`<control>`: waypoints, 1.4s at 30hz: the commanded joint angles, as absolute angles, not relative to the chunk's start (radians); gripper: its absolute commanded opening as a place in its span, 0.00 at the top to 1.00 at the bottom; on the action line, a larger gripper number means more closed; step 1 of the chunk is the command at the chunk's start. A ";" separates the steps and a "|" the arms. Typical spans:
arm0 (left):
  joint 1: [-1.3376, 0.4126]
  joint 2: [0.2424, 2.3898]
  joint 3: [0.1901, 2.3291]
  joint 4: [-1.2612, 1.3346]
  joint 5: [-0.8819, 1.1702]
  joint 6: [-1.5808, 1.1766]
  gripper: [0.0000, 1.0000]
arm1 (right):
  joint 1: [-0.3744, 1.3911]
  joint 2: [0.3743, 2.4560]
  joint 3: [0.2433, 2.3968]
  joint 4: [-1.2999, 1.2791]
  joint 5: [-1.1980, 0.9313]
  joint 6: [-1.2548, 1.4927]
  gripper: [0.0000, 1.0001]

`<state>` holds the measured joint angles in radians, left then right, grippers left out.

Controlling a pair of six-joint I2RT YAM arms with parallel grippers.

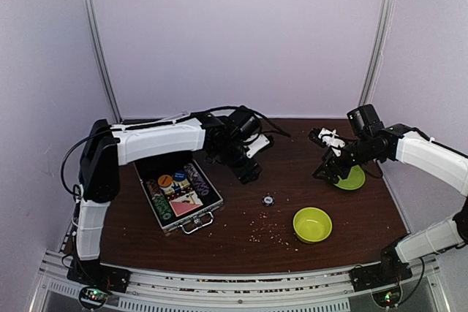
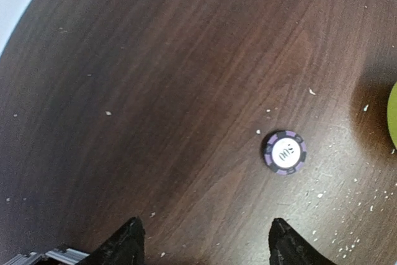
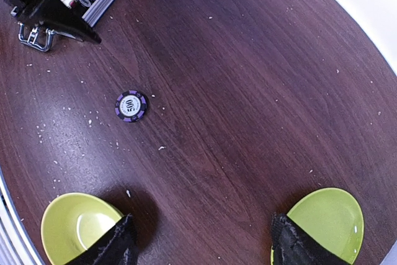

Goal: Pack up texas hold em set

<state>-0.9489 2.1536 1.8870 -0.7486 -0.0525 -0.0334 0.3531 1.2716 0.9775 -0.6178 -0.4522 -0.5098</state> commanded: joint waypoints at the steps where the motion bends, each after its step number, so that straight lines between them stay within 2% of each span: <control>1: -0.977 2.238 1.972 -0.783 0.046 -0.080 0.30 | 0.350 1.256 1.008 -0.622 -0.411 -0.508 0.26; 9: -1.002 2.382 2.110 -0.825 0.070 -0.127 0.32 | 0.348 1.261 1.007 -0.622 -0.404 -0.507 0.26; 26: -1.026 2.521 2.243 -0.883 0.107 -0.124 0.37 | 0.348 1.274 1.012 -0.636 -0.400 -0.520 0.26; 42: -1.039 2.553 2.237 -0.902 0.074 -0.092 0.47 | 0.347 1.288 1.020 -0.647 -0.403 -0.528 0.26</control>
